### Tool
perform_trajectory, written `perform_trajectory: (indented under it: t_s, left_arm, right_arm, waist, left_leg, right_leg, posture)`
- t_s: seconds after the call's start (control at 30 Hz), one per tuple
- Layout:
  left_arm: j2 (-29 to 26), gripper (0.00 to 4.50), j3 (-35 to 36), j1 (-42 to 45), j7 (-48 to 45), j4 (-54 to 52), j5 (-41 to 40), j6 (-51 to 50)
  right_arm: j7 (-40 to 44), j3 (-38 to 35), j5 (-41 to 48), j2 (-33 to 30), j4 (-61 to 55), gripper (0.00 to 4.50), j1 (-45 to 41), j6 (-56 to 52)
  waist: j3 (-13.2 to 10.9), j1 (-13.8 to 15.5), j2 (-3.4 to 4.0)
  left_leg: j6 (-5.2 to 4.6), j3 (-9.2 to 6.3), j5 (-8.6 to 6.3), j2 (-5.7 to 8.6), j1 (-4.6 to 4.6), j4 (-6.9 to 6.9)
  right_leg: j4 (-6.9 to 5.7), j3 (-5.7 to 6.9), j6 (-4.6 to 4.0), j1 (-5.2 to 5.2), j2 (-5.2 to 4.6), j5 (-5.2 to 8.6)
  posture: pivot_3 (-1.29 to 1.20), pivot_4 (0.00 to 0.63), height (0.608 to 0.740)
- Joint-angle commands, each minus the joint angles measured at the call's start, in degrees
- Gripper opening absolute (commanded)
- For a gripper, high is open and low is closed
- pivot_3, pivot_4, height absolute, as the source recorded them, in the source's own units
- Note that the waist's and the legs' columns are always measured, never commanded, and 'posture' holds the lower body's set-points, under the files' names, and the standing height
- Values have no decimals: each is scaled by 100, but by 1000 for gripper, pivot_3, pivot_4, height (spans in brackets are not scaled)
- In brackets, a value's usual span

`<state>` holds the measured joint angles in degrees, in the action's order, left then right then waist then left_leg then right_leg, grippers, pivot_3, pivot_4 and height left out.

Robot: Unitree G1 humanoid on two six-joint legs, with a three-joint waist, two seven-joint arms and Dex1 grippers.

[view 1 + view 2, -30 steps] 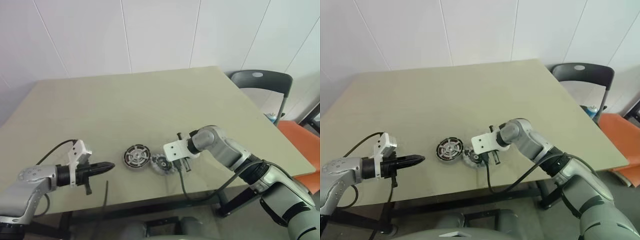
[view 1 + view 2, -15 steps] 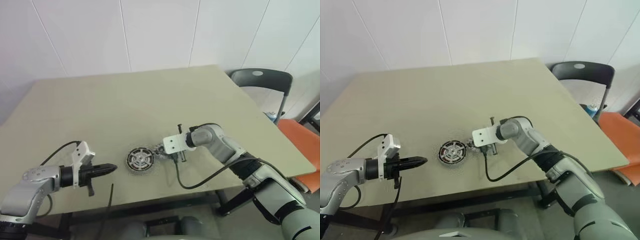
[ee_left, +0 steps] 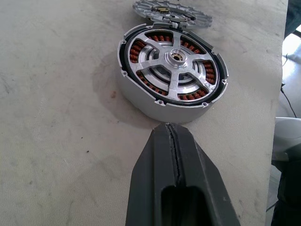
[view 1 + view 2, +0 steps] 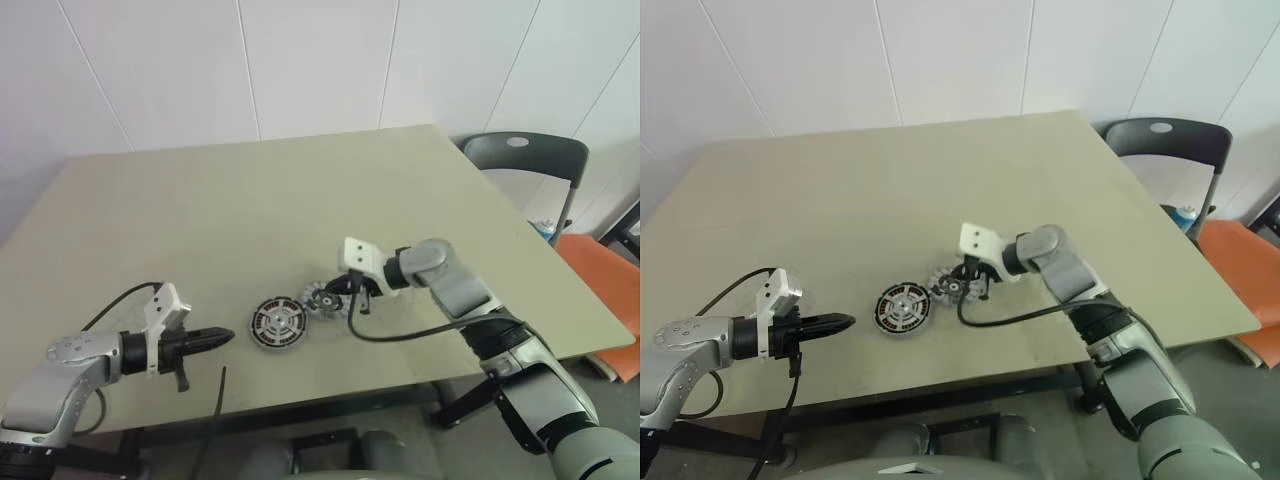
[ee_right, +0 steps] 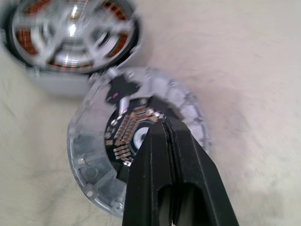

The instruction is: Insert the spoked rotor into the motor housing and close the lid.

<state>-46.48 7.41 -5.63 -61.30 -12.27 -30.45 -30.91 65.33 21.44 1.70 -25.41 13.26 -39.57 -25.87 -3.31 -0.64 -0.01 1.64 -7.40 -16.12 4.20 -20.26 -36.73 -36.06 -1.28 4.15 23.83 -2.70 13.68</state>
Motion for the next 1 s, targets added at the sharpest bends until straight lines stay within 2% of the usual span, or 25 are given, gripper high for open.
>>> perform_trajectory:
  t_s: [0.03,0.07,0.17,0.3,0.43,0.53,0.67,0.8,1.0]
  left_arm:
    - [32,30,-40,109,-9,-30,25,74]
    - [50,30,-53,107,-7,-27,31,78]
    - [102,0,-91,87,-18,-41,0,64]
    - [151,0,-147,33,-7,-75,-7,80]
    - [194,0,-196,5,14,-75,27,114]
    - [205,0,-210,-10,22,-91,30,113]
    - [172,0,-171,-30,2,-169,-32,42]
    - [135,0,-143,-38,-16,-184,-49,16]
    - [131,0,-128,-45,-4,-200,-47,2]
  right_arm:
    - [-89,-604,595,33,-339,0,-257,-1169]
    - [-135,-705,711,18,-408,0,-240,-1499]
    - [-273,-1029,1205,-86,-922,631,-4,-2775]
    - [-660,-1612,1854,-105,-1476,1981,310,-4475]
    - [-1170,-2282,2331,135,-1806,3364,651,-6036]
    - [-1693,-2691,2434,423,-1872,4398,892,-6623]
    - [-2386,-3051,2728,713,-1598,4462,1079,-6663]
    - [-3188,-3481,3369,1043,-1217,4462,1113,-6663]
    - [-4414,-3753,4635,1123,-747,4462,1160,-6663]
  waist:
    - [0,1,0]
    - [0,1,0]
    - [0,8,0]
    - [0,12,0]
    - [0,7,0]
    - [1,-7,0]
    - [0,-9,3]
    - [1,-18,2]
    - [2,-45,2]
  left_leg:
    - [0,0,0,0,0,0]
    - [0,0,0,0,-1,0]
    - [0,0,0,0,-5,0]
    - [0,1,0,1,-19,1]
    - [0,5,0,1,-16,0]
    - [0,5,0,-1,-14,0]
    - [0,11,0,0,-14,-2]
    - [0,14,0,0,-11,-3]
    - [-1,14,0,-5,2,-3]
  right_leg:
    - [0,0,0,0,0,0]
    - [0,0,0,0,-1,0]
    - [1,-1,1,3,-3,-2]
    - [2,-1,9,16,-6,-6]
    - [1,-5,-1,16,-7,0]
    - [-2,-5,6,16,-5,4]
    - [-3,-8,11,16,-5,6]
    - [-3,-11,11,14,-4,2]
    - [-4,-12,12,3,1,7]
  posture:
    - [0,0,740]
    - [0,0,740]
    - [0,0,740]
    - [0,0,740]
    - [0,0,740]
    - [0,0,740]
    - [0,0,740]
    - [0,0,740]
    - [0,0,740]
